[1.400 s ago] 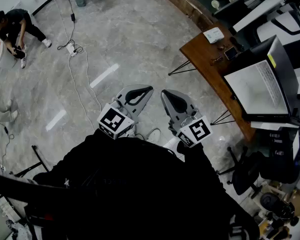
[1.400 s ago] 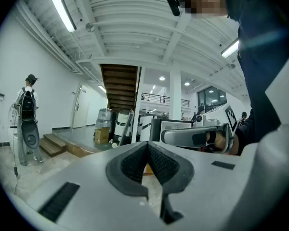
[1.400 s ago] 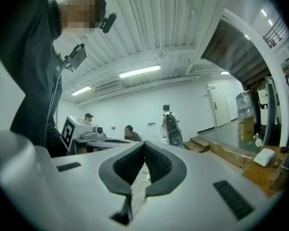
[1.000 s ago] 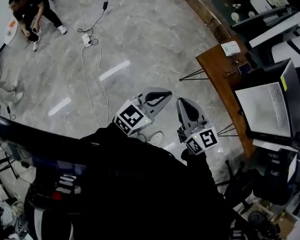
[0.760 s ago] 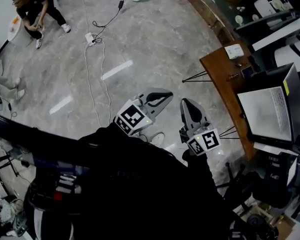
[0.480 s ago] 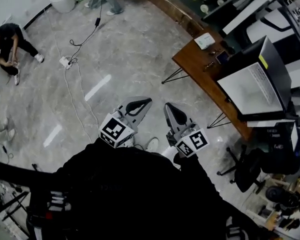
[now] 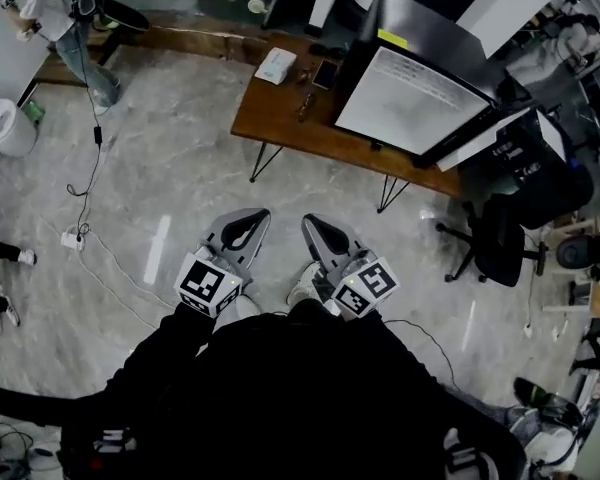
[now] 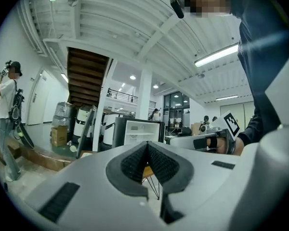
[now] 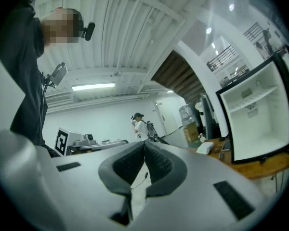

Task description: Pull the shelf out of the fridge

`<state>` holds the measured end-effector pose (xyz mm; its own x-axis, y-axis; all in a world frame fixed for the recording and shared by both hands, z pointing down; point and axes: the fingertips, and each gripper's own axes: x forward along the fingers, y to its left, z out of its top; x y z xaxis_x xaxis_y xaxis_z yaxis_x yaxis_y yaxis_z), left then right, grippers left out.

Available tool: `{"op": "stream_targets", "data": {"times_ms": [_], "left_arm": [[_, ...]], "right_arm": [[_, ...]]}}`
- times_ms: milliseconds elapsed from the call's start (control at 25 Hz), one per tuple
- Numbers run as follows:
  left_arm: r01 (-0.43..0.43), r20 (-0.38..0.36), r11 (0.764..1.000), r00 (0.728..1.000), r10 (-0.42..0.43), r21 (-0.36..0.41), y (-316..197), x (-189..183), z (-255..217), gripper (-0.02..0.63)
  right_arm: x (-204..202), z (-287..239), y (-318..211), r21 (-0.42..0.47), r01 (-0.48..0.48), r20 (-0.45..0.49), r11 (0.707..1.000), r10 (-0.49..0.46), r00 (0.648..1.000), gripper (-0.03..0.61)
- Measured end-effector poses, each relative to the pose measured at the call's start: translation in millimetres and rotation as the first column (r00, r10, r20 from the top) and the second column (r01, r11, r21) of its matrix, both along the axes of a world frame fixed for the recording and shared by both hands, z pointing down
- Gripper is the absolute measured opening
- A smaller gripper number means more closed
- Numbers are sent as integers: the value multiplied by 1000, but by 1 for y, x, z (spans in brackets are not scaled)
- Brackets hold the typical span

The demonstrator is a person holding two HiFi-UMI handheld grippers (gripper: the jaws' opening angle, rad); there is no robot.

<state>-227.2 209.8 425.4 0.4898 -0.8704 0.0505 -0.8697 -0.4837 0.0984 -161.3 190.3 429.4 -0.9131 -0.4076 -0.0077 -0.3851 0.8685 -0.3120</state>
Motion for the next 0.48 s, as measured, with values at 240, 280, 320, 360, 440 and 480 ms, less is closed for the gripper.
{"op": "stream_targets", "data": {"times_ms": [240, 280, 320, 360, 440, 480], "left_arm": [[-120, 22, 993, 993, 119, 9, -89, 85, 6, 2], [-128, 24, 992, 992, 127, 10, -105, 99, 5, 2], [-134, 26, 991, 991, 134, 11, -122, 113, 4, 2], [-142, 29, 990, 990, 141, 12, -138, 126, 3, 2], [-157, 42, 987, 987, 157, 12, -170, 153, 1, 2], [-162, 49, 987, 986, 161, 13, -186, 165, 1, 2]], "right_arm": [[91, 8, -86, -16, -166, 63, 986, 167, 984, 0], [105, 8, -103, -17, -182, 71, 983, 182, 981, -1], [119, 8, -119, -20, -196, 80, 980, 197, 977, 0], [132, 7, -135, -25, -209, 89, 978, 211, 973, 0], [158, 8, -168, -41, -232, 105, 972, 235, 966, -1], [170, 9, -184, -49, -241, 111, 969, 245, 963, 0]]}}
